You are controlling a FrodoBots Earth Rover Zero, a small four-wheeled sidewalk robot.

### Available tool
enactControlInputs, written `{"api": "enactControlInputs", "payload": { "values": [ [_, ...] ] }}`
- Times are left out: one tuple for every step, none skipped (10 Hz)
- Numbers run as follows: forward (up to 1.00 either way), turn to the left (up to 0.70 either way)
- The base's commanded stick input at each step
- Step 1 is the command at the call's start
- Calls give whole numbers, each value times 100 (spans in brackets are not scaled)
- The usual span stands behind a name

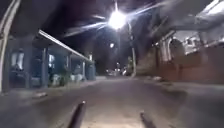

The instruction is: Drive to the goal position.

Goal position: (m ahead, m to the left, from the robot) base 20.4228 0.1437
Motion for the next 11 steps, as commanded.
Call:
{"api": "enactControlInputs", "payload": {
  "values": [
    [100,1],
    [100,-4],
    [100,-39],
    [100,-31],
    [100,-11],
    [100,1],
    [100,1],
    [100,1],
    [100,-24],
    [100,-39],
    [100,-39]
  ]
}}
